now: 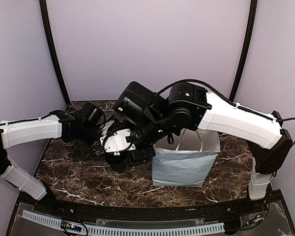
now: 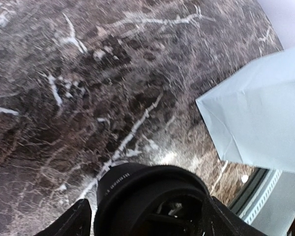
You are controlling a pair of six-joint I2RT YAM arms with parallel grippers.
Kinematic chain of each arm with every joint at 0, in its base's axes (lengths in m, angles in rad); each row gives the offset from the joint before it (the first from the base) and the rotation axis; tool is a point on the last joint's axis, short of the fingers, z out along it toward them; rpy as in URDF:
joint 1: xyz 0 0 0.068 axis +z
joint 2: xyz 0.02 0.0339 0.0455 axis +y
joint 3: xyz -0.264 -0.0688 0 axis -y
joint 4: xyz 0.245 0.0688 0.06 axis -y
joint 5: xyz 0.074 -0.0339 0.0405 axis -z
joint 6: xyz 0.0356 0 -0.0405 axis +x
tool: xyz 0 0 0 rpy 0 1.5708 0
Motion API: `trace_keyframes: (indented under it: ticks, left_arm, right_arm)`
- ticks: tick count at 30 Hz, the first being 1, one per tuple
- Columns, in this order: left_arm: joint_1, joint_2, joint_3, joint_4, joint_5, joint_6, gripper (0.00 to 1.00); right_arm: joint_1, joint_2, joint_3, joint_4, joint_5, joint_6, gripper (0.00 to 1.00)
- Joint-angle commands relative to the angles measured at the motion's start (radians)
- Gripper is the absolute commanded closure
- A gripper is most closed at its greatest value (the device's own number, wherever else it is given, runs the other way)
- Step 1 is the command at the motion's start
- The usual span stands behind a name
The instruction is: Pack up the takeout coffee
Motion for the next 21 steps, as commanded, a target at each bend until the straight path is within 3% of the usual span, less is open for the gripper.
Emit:
trace_keyframes:
  ticks: [1,21]
  left_arm:
    - [0.003,-0.038,-0.048,0.010,0.108,-0.003,0.22]
    - [-0.065,-0.115,-0.144,0.029,0.276,-0.068,0.27]
  right_arm:
    - [0.010,-0.003,0.009,0.008,-0.025,-0.005,0.23]
    - [0.010,0.008,-0.009,-0.020,-0.063,-0.022,0.24]
